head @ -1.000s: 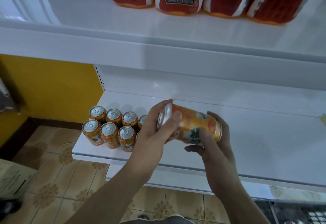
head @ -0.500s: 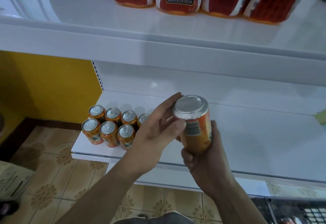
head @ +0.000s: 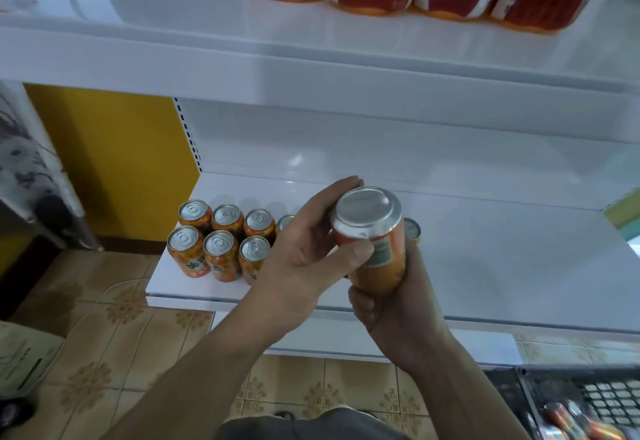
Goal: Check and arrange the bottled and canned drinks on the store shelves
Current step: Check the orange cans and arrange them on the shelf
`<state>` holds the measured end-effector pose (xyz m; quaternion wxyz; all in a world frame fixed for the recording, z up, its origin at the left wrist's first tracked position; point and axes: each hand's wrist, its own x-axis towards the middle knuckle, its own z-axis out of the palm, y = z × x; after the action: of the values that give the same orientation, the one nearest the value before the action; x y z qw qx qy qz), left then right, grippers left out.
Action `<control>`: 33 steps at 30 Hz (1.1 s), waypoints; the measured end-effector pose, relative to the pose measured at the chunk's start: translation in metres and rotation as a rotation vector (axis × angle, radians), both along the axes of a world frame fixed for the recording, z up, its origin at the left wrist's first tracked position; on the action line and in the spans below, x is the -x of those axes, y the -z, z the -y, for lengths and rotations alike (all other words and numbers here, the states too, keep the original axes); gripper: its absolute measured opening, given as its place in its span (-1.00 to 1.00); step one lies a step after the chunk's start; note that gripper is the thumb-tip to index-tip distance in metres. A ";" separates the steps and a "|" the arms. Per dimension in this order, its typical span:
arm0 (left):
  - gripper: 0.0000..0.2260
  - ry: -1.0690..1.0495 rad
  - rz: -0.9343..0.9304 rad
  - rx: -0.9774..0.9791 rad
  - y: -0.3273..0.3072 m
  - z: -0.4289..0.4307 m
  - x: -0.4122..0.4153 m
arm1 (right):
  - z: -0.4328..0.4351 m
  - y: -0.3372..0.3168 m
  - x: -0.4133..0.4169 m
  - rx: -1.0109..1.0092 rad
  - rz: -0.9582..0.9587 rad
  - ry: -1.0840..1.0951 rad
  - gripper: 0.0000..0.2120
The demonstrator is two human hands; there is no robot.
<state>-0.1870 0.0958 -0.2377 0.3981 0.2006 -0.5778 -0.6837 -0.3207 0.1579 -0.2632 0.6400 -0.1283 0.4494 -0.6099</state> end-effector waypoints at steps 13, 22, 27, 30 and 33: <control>-0.50 0.232 0.023 0.137 0.016 -0.012 -0.010 | -0.011 0.015 -0.016 0.082 -0.141 0.153 -0.81; -0.56 0.395 -0.040 0.024 0.014 -0.064 0.053 | -0.089 0.006 0.031 -0.022 -0.107 0.344 -0.51; -0.48 0.467 0.032 0.078 0.014 -0.129 0.115 | -0.171 0.005 0.080 -0.034 -0.019 0.445 -0.53; -0.47 0.510 0.069 0.122 0.015 -0.185 0.157 | -0.233 0.010 0.110 -0.044 0.035 0.541 -0.52; -0.47 0.546 0.078 0.130 0.018 -0.242 0.198 | -0.294 0.018 0.143 -0.054 0.064 0.628 -0.51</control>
<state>-0.3852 0.3375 -0.2558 0.1887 0.0376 -0.6679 -0.7189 -0.4638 0.4518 -0.2814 0.4375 0.0527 0.4626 -0.7693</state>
